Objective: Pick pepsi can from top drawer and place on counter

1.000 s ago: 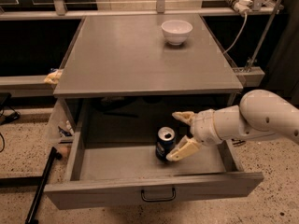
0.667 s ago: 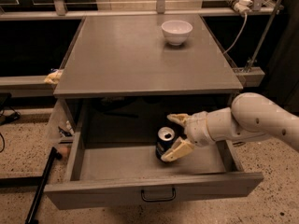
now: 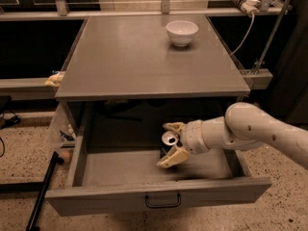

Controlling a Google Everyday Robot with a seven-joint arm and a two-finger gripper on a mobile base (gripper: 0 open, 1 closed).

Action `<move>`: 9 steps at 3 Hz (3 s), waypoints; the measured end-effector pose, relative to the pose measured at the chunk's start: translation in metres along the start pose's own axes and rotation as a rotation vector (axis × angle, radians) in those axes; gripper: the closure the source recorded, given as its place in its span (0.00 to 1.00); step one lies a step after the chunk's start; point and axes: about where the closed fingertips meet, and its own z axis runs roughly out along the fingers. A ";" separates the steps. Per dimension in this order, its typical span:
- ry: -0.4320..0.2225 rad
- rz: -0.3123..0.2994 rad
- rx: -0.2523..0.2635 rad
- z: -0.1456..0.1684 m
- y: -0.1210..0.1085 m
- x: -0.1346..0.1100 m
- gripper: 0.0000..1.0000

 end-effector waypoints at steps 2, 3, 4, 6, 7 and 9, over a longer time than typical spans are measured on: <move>0.000 0.001 -0.001 0.000 0.000 0.000 0.66; -0.007 0.007 -0.005 -0.004 0.001 -0.006 0.90; -0.015 0.041 -0.003 -0.031 0.000 -0.038 1.00; 0.023 0.118 0.024 -0.097 -0.025 -0.135 1.00; 0.072 0.071 0.078 -0.131 -0.053 -0.202 1.00; 0.055 0.040 0.107 -0.142 -0.067 -0.236 1.00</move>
Offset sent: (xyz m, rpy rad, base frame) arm -0.0001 0.0001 -0.0005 0.0004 0.0009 0.0002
